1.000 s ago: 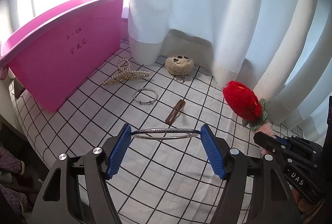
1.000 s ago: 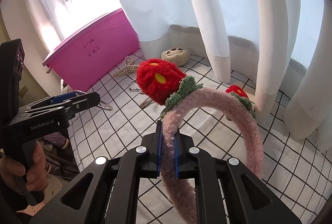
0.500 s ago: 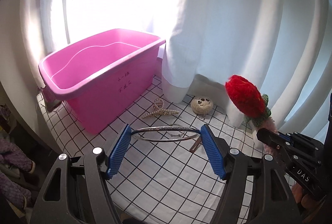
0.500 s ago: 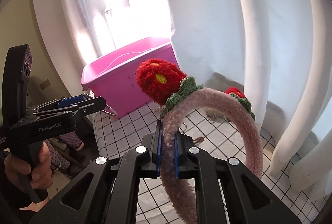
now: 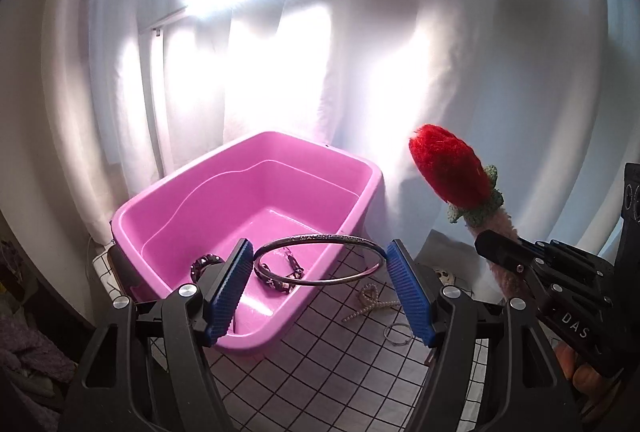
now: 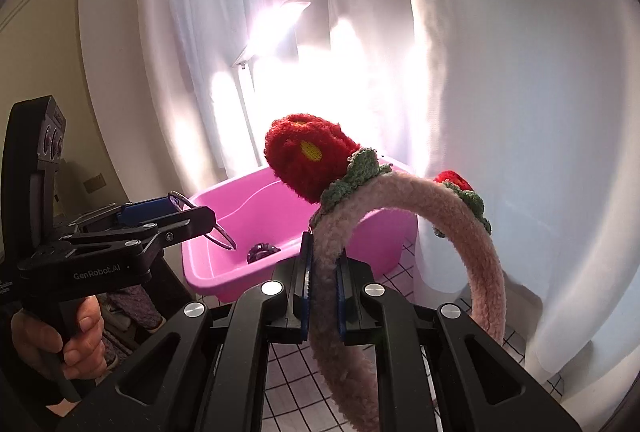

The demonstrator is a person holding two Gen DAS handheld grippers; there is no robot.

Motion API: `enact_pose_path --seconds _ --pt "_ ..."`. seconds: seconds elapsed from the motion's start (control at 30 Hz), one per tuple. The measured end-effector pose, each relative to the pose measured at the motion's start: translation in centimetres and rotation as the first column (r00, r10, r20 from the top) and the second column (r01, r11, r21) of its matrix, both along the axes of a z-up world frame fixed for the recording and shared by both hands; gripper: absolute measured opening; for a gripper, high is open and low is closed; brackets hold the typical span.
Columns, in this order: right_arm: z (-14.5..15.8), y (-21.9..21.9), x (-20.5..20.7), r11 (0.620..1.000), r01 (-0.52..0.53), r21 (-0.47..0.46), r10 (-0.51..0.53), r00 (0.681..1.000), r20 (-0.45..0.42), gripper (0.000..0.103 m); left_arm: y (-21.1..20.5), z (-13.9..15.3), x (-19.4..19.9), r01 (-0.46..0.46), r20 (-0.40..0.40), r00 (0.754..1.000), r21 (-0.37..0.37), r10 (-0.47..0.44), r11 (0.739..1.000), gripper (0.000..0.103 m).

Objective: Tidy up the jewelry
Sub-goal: 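Carry the bangle and headband into the pink tub and open both tools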

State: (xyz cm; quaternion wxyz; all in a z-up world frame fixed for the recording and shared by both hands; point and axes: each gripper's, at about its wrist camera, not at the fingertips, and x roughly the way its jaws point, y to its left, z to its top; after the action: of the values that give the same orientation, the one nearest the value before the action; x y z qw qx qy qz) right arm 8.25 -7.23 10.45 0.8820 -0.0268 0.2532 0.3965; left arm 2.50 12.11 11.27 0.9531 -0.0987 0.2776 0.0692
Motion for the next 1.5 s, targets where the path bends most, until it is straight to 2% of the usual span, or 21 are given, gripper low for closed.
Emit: enact_pose_path --seconds 0.23,0.43,0.6,0.77,0.97,1.2,1.43,1.5 --pt "1.5 7.9 4.2 1.000 -0.006 0.005 0.006 1.000 0.001 0.010 7.5 0.3 4.6 0.013 0.005 1.000 0.009 -0.013 1.000 0.067" --pt "1.3 13.1 7.2 1.000 -0.003 -0.019 0.002 1.000 -0.022 0.010 12.2 -1.2 7.8 0.013 -0.021 1.000 0.006 -0.013 1.000 0.067" --pt "1.5 16.2 8.5 0.998 -0.014 -0.064 0.012 1.000 -0.028 0.010 14.8 -3.0 8.9 0.017 -0.050 0.999 -0.009 -0.017 1.000 0.067" --pt "-0.2 18.4 9.6 0.994 -0.026 -0.111 0.018 0.997 -0.074 0.010 16.2 -4.7 9.8 0.020 -0.088 0.996 -0.009 -0.021 1.000 0.067" --pt "-2.3 19.4 10.7 0.984 -0.035 -0.175 0.011 0.990 -0.138 0.010 17.0 -6.7 11.0 0.031 -0.165 0.986 -0.045 -0.038 0.999 0.067" --pt "-4.5 21.9 12.1 0.960 -0.049 -0.275 -0.008 0.979 -0.202 0.010 17.3 -7.7 12.0 0.030 -0.225 0.974 -0.047 -0.039 0.998 0.067" --pt "-7.0 24.3 14.3 0.928 -0.095 -0.359 -0.026 0.947 -0.319 0.010 17.9 -8.9 12.9 0.009 -0.306 0.951 -0.066 -0.029 0.998 0.067" --pt "-7.6 24.6 14.7 0.917 -0.094 -0.387 -0.042 0.944 -0.328 0.010 18.1 -9.1 13.0 -0.002 -0.322 0.947 -0.067 -0.020 0.998 0.067"
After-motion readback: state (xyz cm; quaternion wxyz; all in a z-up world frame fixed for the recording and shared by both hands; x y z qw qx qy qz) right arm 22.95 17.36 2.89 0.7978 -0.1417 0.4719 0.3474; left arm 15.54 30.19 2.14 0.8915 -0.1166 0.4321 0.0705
